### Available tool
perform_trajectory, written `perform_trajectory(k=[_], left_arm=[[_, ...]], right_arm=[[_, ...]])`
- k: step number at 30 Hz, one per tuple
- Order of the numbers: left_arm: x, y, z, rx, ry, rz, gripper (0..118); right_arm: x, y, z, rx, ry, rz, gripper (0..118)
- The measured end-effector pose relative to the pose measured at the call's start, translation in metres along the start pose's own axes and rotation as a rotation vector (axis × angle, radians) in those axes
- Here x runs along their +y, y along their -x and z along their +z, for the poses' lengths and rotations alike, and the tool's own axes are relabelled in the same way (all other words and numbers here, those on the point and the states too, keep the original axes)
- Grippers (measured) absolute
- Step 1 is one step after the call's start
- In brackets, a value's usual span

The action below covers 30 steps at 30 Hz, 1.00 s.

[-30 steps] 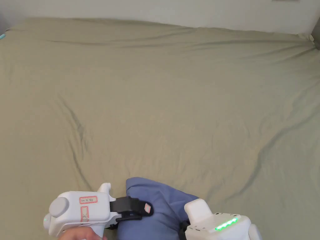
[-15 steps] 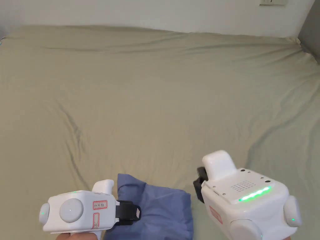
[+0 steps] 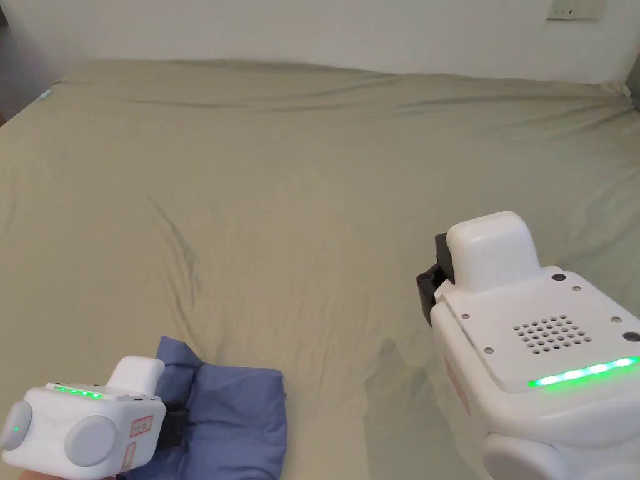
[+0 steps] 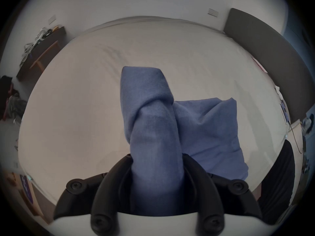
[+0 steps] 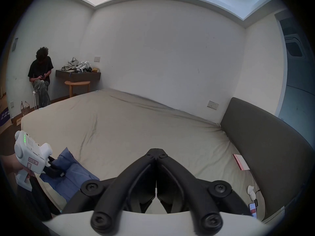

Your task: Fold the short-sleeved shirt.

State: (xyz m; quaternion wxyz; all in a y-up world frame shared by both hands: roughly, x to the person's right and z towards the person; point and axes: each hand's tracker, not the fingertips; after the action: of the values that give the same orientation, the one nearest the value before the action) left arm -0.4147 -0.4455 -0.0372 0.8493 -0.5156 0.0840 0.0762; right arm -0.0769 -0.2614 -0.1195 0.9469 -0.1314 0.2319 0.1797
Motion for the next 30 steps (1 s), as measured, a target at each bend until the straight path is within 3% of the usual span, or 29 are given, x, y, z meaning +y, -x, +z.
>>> perform_trajectory(k=[6,10,14,18,26,30], left_arm=[[-0.006,0.062,0.017,0.108,-0.015,0.027,30],[-0.004,0.112,0.013,0.262,-0.005,-0.029,30],[0.004,0.171,0.001,0.327,0.007,0.046,30],[0.01,0.201,0.001,0.378,0.011,0.033,30],[0.03,0.275,-0.017,0.655,0.067,-0.091,30],[0.043,0.325,-0.036,0.746,0.14,-0.037,30]], right_arm=[[0.005,0.021,-0.001,0.009,-0.02,0.016,2],[0.006,0.035,-0.008,0.012,-0.02,0.015,2],[0.004,0.049,-0.023,0.019,0.0,0.026,2],[-0.001,0.06,-0.041,0.022,0.036,0.043,2],[-0.011,0.073,-0.07,0.039,0.115,0.067,2],[-0.018,0.075,-0.082,0.045,0.155,0.056,2]])
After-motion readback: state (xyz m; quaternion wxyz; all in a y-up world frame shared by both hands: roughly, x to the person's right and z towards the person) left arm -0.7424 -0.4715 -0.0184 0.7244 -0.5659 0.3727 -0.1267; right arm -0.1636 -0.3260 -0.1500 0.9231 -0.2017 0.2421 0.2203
